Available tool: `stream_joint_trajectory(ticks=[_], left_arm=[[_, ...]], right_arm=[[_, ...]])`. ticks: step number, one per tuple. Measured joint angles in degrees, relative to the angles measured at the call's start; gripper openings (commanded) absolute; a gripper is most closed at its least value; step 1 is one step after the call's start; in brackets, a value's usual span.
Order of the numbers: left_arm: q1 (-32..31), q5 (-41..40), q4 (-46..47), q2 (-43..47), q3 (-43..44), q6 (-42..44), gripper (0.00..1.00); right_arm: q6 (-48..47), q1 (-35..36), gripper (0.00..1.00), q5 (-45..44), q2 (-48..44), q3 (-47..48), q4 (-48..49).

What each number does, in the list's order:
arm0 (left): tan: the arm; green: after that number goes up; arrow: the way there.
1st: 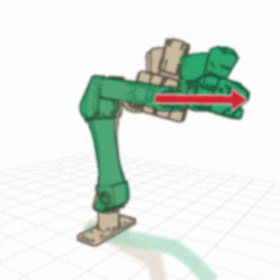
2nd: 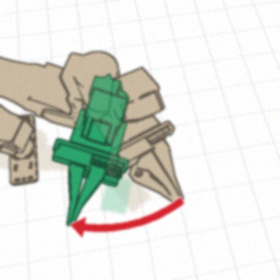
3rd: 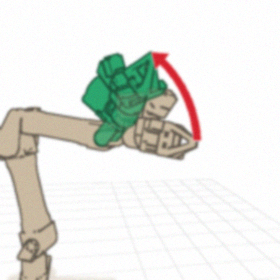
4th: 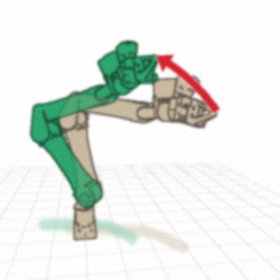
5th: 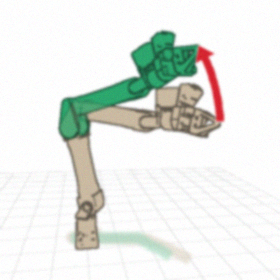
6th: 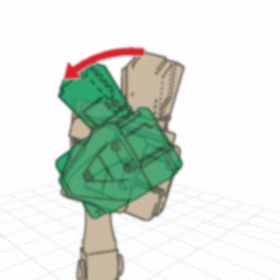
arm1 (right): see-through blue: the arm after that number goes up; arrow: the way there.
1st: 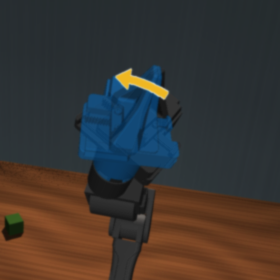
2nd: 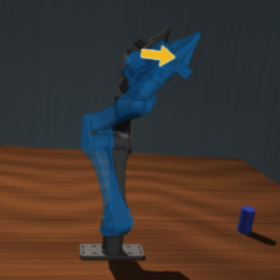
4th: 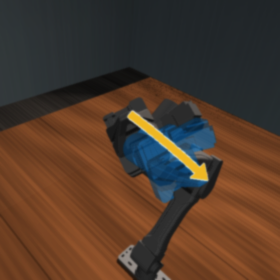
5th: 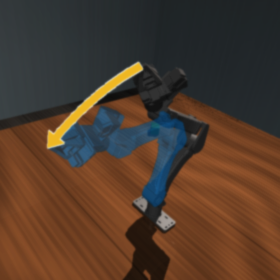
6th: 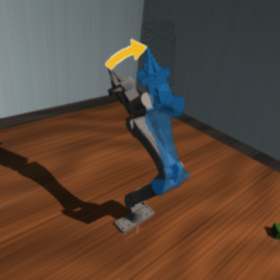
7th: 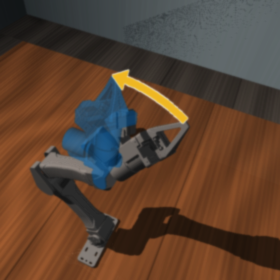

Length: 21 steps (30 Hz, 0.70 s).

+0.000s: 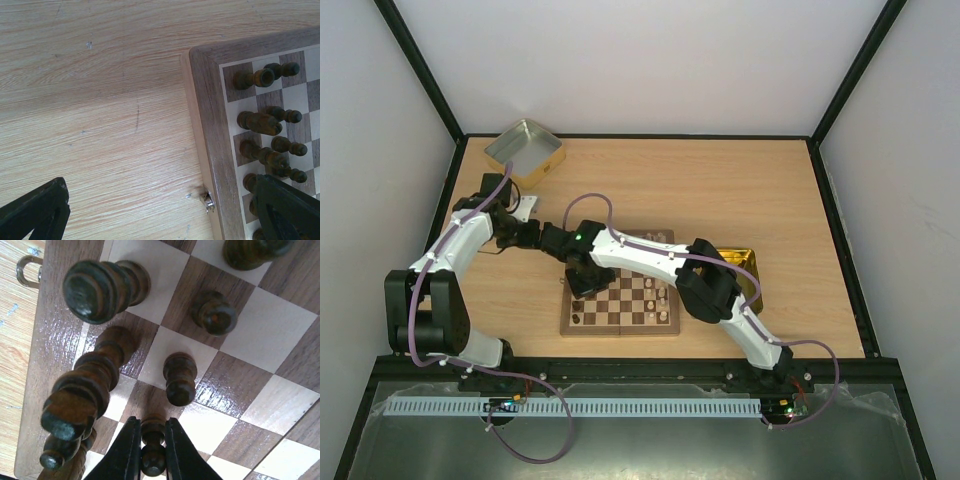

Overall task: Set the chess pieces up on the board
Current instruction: Place the chess piece on the chessboard.

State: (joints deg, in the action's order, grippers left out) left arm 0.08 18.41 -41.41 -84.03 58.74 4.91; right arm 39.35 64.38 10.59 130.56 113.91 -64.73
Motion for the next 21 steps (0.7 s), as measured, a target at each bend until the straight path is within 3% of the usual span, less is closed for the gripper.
stream_joint_trajectory(ticks=[9,21], left_arm=[[0.00,0.02,0.00,0.00,0.00,0.00,1.00],[0.00,0.04,0.00,0.00,0.00,0.00,1.00]], right_arm=[[-0.46,-0.02,0.20,-0.02,0.09,1.01,-0.63],[-0.20,-0.70,0.20,-0.33,-0.07,0.92,-0.61]])
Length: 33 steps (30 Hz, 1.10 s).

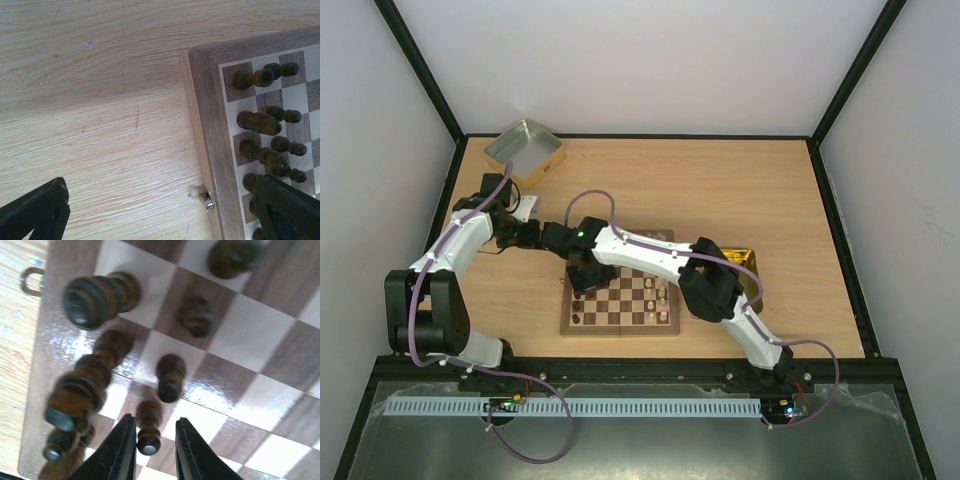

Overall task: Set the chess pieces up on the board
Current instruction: Place the chess piece on the chessboard, then pick up the chess piece from the storage box.

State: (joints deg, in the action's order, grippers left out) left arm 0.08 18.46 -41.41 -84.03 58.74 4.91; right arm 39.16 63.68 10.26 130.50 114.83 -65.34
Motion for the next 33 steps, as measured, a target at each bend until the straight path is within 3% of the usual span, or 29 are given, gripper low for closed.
stream_joint_trajectory(ticks=[6,13,21,25,33], left_arm=[[0.00,0.00,0.02,0.00,0.00,0.00,1.00],[0.00,0.24,0.02,0.00,0.00,0.00,1.00],[0.00,0.76,0.02,0.00,0.00,0.00,1.00],[0.00,0.83,0.02,0.00,0.00,0.00,1.00],[0.00,0.81,0.02,0.00,0.00,0.00,1.00]], right_arm=[[2.01,-2.69,0.21,-1.53,-6.36,-3.19,-0.37],[4.52,-10.45,0.23,-5.57,-27.10,-13.09,0.11],[9.70,-29.70,0.23,-9.18,-48.89,-49.70,1.27],[9.94,-37.48,0.24,-8.17,-53.70,-59.21,2.16],[9.18,-45.00,0.24,-4.52,-54.75,-65.83,9.49]])
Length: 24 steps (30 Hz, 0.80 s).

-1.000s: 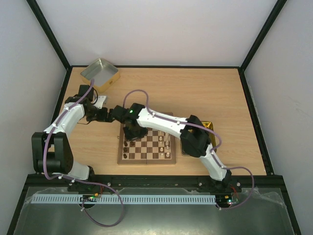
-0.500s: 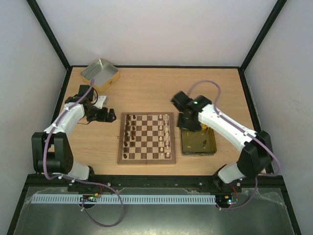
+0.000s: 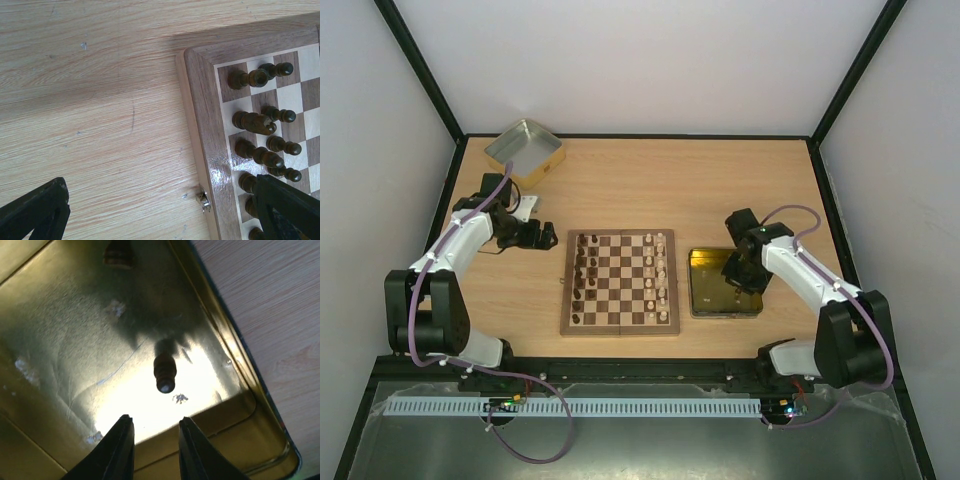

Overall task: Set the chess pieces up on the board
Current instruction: Pick up the chess piece from the storage box.

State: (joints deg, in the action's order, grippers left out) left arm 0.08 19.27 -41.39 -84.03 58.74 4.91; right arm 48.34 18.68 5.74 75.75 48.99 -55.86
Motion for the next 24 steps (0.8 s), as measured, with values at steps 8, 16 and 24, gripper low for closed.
stream_joint_trajectory(ticks=[8,16,24], left_arm=[[0.00,0.00,0.02,0.02,0.00,0.00,1.00],[0.00,-0.02,0.02,0.31,0.00,0.00,1.00],[0.00,-0.04,0.13,0.44,0.00,0.00,1.00]], right_arm=[[-1.88,-4.72,0.24,1.92,1.46,-2.45,4.83],[-2.93,-5.42,0.24,3.54,3.13,-3.43,7.76],[-3.21,-5.55,0.22,3.61,3.19,-5.31,9.05]])
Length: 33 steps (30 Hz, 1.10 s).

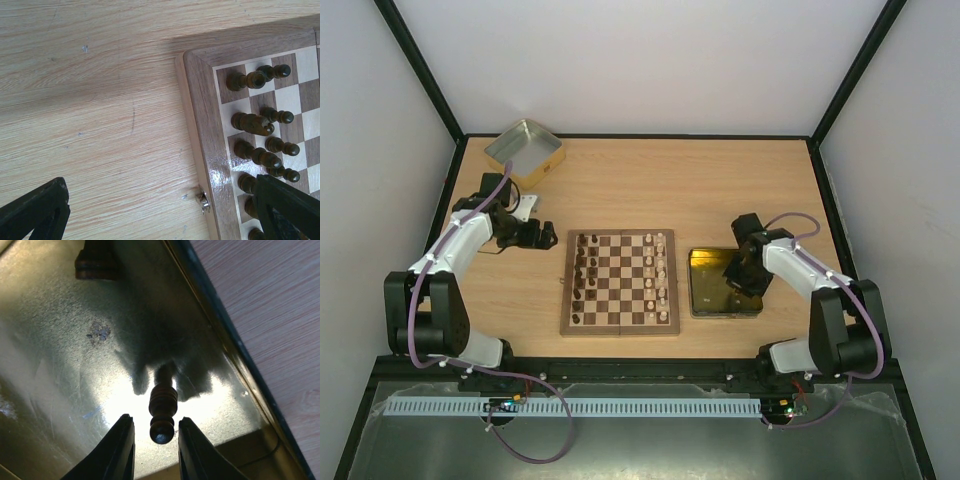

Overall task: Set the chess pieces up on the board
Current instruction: Pick up the chess piece from the storage box, then place the chess piece on the chessboard.

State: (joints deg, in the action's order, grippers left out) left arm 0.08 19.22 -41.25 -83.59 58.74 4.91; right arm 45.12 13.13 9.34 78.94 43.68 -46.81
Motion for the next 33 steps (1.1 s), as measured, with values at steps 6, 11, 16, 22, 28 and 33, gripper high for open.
stream_joint_trajectory(ticks=[6,11,16,22,28,33], left_arm=[[0.00,0.00,0.02,0.00,0.00,0.00,1.00],[0.00,0.00,0.04,0.00,0.00,0.00,1.00],[0.00,0.02,0.07,0.00,0.00,0.00,1.00],[0.00,0.04,0.04,-0.02,0.00,0.00,1.00],[0.00,0.04,0.04,-0.02,0.00,0.00,1.00],[0.00,0.04,0.09,-0.02,0.00,0.00,1.00]], right_arm=[[-0.66,-0.04,0.06,-0.20,1.09,-0.37,0.85],[-1.29,-0.04,0.03,-0.81,1.20,-0.26,0.63],[-2.25,0.57,0.03,-2.25,0.83,3.02,-2.64],[-0.72,12.26,0.04,-5.68,0.66,16.26,-8.70],[4.04,35.67,0.04,-6.91,9.51,32.02,-13.44],[3.85,48.92,0.04,-6.78,24.33,45.66,-15.89]])
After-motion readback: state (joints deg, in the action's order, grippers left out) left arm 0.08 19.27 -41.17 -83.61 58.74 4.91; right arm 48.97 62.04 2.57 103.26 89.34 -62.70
